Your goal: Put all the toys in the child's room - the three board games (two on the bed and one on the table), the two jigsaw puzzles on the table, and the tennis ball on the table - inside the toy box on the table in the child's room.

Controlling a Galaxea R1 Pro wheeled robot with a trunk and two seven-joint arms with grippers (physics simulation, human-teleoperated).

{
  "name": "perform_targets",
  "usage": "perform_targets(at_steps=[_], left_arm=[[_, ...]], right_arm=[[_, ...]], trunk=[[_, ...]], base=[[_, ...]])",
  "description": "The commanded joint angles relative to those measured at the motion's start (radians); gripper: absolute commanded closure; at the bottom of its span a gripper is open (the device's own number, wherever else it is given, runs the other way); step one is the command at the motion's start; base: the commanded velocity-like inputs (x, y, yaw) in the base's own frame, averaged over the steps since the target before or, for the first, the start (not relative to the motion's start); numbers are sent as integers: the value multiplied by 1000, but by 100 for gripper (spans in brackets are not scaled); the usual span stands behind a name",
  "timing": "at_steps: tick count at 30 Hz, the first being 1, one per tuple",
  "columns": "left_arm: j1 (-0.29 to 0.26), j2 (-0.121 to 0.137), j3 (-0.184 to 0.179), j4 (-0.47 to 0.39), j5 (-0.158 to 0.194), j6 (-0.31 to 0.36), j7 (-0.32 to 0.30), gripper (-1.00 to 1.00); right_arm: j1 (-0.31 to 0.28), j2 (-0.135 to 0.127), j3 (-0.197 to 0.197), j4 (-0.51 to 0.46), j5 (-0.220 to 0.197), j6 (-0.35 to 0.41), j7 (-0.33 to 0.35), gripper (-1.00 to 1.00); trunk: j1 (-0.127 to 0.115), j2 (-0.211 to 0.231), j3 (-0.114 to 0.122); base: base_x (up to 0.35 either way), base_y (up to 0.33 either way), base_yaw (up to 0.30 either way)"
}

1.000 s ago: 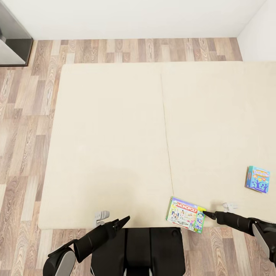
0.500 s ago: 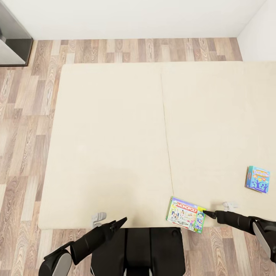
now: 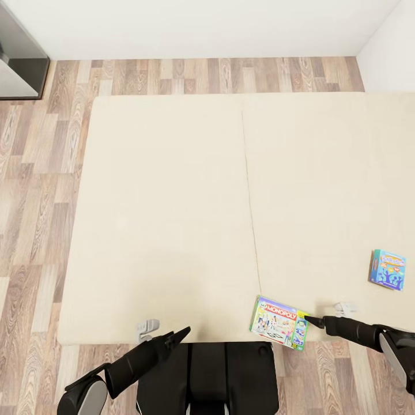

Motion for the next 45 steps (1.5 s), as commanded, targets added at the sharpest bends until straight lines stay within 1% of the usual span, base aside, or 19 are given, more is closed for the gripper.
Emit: perform_targets(at_steps=[1,13,26,45], left_arm=[[0,0,1,-1,6,7,0,-100],[0,0,1,-1,6,7,0,-100],[1,0,1,-2,6,7,0,-100],[1,0,1,-5,6,7,-1,-100]], right_arm=[[0,0,-1,0,-8,9,1,-100],[0,4,0,-1,-4,9,0,-100],[0,6,0,1,-3,9,0,-100],[-3,7,1,7,-2,12,-1,-100]], trunk=[[1,-1,-1],[1,-1,-1],[1,-1,-1],[1,-1,-1]], base=[[0,0,0],[-15,0,0],[-127,0,0],[-16,0,0]])
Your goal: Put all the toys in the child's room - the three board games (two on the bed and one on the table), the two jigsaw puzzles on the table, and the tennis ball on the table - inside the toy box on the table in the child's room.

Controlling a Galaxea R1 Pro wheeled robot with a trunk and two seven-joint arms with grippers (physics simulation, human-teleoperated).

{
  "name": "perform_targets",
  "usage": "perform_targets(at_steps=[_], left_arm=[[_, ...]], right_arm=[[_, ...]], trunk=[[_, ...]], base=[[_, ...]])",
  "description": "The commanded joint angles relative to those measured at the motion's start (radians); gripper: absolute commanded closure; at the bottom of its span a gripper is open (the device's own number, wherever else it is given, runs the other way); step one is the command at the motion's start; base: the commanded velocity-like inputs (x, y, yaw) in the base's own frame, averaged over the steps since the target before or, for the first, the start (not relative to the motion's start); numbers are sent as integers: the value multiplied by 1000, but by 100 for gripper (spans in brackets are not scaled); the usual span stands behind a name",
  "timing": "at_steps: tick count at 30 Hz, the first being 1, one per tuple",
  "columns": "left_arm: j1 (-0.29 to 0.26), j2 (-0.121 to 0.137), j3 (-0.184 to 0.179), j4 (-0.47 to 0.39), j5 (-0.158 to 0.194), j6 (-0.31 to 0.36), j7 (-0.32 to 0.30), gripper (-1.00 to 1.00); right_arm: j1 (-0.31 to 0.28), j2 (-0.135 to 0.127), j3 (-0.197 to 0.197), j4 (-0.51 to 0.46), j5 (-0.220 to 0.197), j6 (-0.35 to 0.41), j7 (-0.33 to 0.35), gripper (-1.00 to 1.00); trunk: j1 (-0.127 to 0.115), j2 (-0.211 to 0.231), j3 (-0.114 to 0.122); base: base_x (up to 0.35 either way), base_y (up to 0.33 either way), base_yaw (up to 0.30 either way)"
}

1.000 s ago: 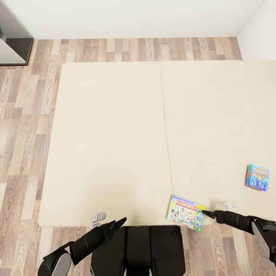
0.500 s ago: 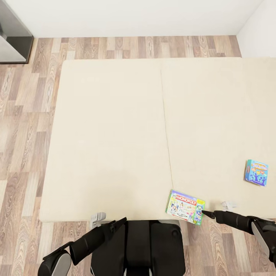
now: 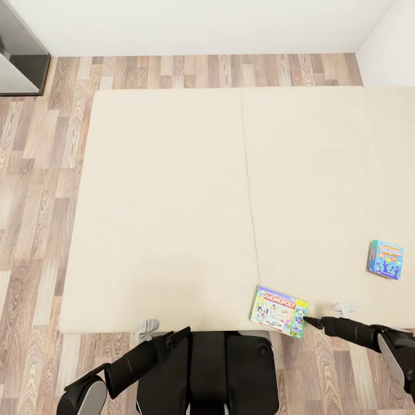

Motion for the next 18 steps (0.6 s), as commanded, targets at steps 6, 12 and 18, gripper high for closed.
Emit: perform_targets(at_steps=[6,12,18], left_arm=[[0,-1,1,-1,5,7,0,-100],[0,-1,1,-1,5,7,1,-100],[0,-1,1,-1,5,7,1,-100]], right_arm=[[-5,1,0,4,-9,10,-1,-100],[-9,10,0,27,-8,10,-5,-100],[-12,32,-3,53,-4,8,-7,-100]], trunk=[[1,-1,-1],[1,-1,-1],[1,-1,-1]], base=[[-2,0,0],[0,0,0],[0,0,0]])
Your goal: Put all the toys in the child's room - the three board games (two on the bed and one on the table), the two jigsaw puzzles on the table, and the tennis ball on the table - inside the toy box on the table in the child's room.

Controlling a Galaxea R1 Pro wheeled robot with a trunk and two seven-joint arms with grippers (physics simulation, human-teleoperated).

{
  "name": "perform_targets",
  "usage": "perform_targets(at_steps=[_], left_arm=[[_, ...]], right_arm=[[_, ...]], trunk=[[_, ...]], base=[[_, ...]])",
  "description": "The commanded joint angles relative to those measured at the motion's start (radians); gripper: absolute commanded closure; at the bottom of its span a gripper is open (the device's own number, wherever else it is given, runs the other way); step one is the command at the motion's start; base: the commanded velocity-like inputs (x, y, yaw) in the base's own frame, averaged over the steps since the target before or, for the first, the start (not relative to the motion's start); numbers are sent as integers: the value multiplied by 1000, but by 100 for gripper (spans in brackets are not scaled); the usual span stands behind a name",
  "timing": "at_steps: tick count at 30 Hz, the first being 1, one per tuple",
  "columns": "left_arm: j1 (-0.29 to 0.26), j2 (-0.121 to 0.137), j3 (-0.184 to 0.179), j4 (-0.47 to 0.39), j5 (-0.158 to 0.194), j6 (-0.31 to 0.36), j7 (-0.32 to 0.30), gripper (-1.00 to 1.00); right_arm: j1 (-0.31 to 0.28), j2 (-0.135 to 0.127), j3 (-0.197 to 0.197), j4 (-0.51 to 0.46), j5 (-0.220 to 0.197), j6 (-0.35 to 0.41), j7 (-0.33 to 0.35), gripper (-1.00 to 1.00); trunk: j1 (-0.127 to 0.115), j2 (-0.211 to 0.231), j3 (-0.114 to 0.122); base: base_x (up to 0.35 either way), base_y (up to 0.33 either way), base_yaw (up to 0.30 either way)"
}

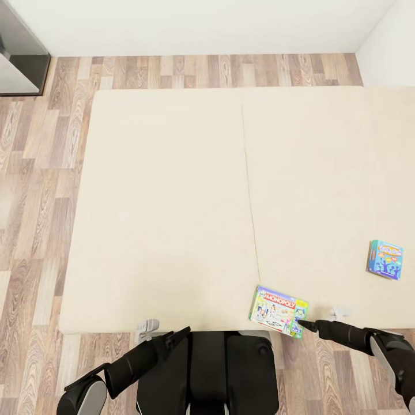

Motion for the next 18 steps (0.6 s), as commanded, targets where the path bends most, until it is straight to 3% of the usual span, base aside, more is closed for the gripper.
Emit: perform_targets(at_steps=[1,18], left_arm=[[0,0,1,-1,6,7,0,-100],[0,0,1,-1,6,7,0,-100]], right_arm=[[-2,7,-2,9,-7,7,0,-100],[-2,19,-1,18,-8,-1,8,-100]], trunk=[[1,-1,-1],[1,-1,-1]], base=[[0,0,0],[0,0,0]])
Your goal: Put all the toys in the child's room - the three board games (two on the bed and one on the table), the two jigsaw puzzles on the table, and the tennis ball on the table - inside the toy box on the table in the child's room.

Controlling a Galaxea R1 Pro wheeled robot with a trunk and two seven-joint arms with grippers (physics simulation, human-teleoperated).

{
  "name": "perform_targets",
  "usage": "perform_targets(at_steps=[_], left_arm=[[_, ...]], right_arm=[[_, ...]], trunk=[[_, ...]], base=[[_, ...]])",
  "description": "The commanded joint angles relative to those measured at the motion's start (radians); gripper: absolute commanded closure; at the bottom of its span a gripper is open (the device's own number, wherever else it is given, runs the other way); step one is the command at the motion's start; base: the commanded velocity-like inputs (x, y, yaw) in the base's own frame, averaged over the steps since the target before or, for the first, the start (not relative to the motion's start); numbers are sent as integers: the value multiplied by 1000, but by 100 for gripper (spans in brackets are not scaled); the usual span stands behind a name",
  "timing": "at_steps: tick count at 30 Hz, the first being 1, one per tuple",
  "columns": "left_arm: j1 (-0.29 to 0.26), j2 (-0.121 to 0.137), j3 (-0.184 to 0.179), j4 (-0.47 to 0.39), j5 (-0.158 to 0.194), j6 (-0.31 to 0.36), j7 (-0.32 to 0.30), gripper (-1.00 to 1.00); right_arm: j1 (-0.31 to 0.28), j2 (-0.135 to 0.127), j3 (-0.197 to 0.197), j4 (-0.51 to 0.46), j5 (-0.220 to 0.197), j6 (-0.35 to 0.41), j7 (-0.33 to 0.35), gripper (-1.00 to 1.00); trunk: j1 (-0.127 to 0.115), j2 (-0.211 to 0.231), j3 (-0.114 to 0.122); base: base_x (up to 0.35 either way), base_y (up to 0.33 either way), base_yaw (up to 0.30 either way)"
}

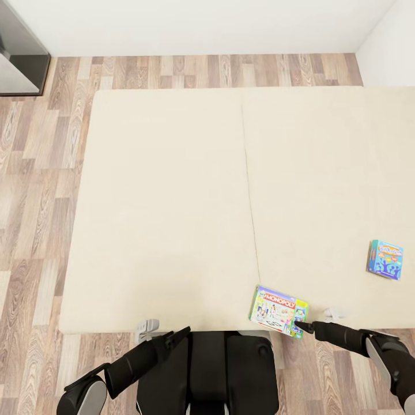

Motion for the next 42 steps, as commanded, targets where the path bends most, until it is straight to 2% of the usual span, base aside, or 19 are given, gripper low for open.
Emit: perform_targets(at_steps=[1,42], left_arm=[[0,0,1,-1,5,7,0,-100],[0,0,1,-1,5,7,2,-100]], right_arm=[[0,0,-1,0,-9,9,1,-100],[-3,2,-6,5,-9,6,-10,-100]], trunk=[[1,-1,-1],[1,-1,-1]], base=[[0,0,0],[0,0,0]])
